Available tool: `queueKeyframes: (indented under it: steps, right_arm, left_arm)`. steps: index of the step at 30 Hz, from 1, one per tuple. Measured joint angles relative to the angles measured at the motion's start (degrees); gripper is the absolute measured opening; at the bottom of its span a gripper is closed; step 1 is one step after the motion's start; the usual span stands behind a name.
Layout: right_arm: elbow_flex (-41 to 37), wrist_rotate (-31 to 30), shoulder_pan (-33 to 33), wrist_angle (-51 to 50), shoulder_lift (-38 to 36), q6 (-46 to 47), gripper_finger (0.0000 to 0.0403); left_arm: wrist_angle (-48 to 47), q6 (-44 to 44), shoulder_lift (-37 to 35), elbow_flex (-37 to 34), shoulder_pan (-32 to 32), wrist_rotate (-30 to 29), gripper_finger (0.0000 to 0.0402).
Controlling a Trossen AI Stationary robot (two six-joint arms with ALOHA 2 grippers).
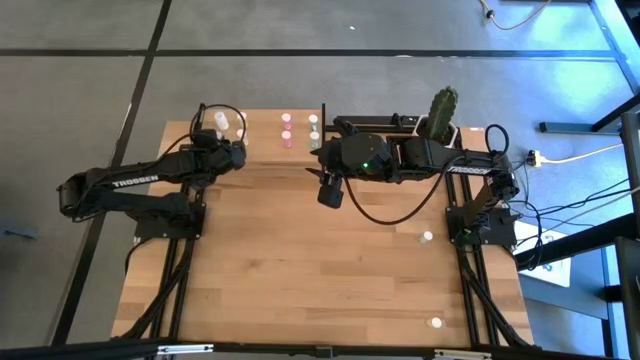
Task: Pick and place medicine bottles onto shelf by color
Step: Put the bottom white pill bottle on the shelf and align it with the other white pill bottle
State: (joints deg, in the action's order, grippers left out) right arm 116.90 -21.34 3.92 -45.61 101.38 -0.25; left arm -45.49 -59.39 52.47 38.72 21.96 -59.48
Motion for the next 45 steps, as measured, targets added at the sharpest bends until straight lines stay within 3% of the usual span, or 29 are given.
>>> queueKeyframes:
  steps: [12, 35, 45]
  right_arm:
    - [0.00, 0.00, 0.00, 0.00, 0.00, -0.07, 0.0188]
    - [0.00, 0.00, 0.02, 0.00, 0.00, -0.02, 0.0188]
    - [0.00, -0.01, 0.00, -0.01, 0.00, -0.05, 0.0188]
  left_arm:
    - [0.09, -0.03, 0.02, -0.09, 0.00, -1.04, 0.0133]
    - [0.11, -0.22, -0.04, -0.09, 0.04, -1.51, 0.0245]
    - [0.19, 3.19, -6.36, -0.09, -0.02, -0.54, 0.0253]
